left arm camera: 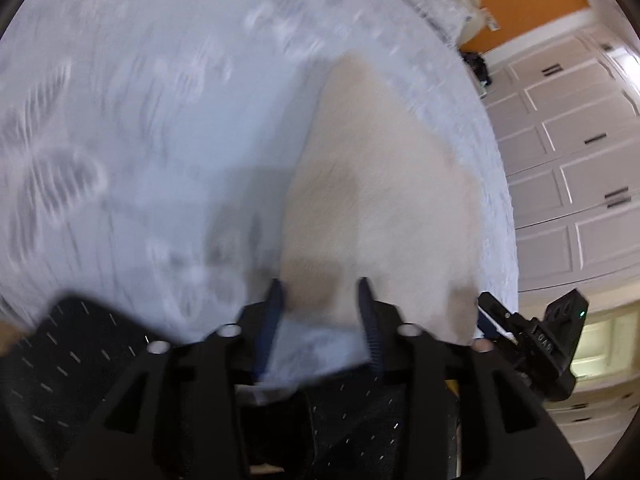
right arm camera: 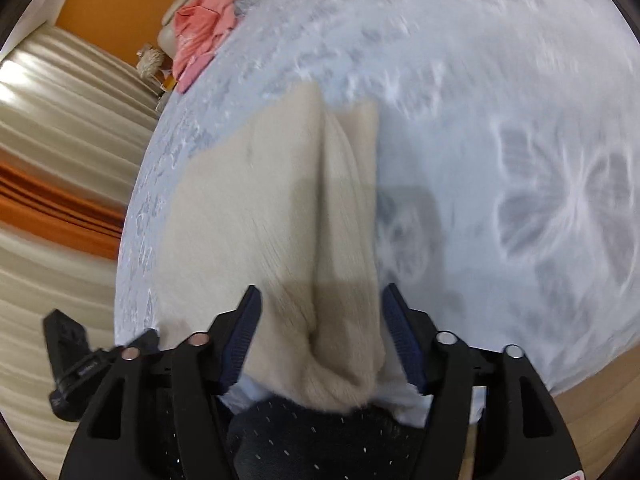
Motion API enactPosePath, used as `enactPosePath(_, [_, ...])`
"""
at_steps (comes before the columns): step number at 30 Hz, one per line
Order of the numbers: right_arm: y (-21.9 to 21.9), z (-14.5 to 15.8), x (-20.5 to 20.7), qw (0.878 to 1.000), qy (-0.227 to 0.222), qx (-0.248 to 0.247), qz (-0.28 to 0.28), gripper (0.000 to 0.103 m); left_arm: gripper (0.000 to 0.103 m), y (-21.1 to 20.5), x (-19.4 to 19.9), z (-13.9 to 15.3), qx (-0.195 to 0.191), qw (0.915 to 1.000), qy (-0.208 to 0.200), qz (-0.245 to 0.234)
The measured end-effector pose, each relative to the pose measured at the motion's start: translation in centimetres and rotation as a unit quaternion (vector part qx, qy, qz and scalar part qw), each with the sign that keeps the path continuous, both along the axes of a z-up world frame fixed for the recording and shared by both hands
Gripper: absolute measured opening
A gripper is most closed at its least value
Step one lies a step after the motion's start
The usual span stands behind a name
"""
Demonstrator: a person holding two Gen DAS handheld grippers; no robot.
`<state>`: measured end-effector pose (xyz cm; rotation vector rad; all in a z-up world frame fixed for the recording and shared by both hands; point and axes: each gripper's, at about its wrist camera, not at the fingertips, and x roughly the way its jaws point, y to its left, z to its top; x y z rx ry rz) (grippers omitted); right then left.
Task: Fold small clothes
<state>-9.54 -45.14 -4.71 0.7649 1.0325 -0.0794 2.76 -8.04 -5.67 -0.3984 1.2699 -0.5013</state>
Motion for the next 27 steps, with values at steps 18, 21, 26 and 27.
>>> enactPosePath(18, [-0.6,0.2,13.8,0.996,0.001,-0.079,0.052,0.01,0.054,-5.6,1.1,3.1,0.117,0.9822,-0.116,-0.089])
enactPosePath(21, [-0.6,-2.4,13.7,0.994,0.039,-0.082,0.056,0.017,0.054,-5.7,1.4,2.1,0.119,0.9838,-0.102,-0.086])
enactPosePath(26, [-1.0,-0.1,10.4,0.998,0.005,-0.055,0.012,0.037,0.055,-5.3,1.4,1.3,0.131,0.9829,-0.099,-0.085])
enactPosePath(27, [-0.8,0.4,9.4,0.998,-0.002,-0.058,0.007,0.04,0.055,-5.2,1.4,1.2,0.132,0.9831,-0.096,-0.083])
